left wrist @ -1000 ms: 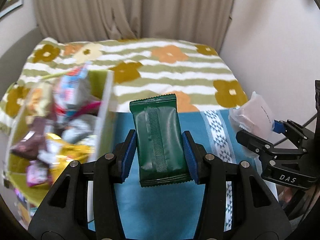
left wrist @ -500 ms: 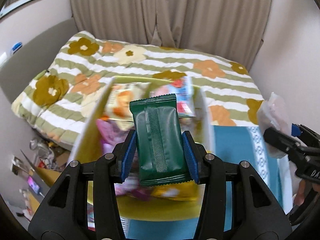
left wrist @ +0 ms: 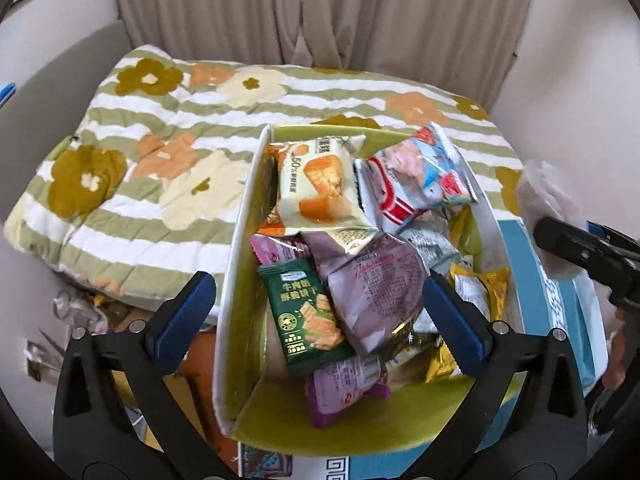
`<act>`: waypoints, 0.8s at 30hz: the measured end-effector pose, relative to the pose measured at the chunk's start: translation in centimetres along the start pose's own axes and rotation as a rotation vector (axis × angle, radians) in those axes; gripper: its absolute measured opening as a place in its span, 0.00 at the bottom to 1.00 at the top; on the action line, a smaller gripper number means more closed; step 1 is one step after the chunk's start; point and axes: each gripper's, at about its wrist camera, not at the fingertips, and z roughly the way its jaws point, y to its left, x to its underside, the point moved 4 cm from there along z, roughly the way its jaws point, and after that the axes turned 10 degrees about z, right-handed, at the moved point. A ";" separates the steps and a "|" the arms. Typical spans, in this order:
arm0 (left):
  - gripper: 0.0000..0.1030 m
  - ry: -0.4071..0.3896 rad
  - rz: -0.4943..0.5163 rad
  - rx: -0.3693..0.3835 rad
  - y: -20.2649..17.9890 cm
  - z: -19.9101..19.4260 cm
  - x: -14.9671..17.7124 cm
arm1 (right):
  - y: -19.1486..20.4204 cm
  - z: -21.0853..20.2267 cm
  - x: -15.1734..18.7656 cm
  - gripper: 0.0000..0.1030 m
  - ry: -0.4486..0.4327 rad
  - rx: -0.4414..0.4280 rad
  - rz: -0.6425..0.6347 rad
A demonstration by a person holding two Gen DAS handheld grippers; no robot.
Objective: Organize snacks
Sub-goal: 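Lower both items into the cardboard box and open both tools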
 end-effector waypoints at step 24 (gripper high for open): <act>0.99 0.035 0.043 0.024 0.2 -0.2 1.5 | 0.8 2.1 1.3 0.99 0.014 0.140 0.077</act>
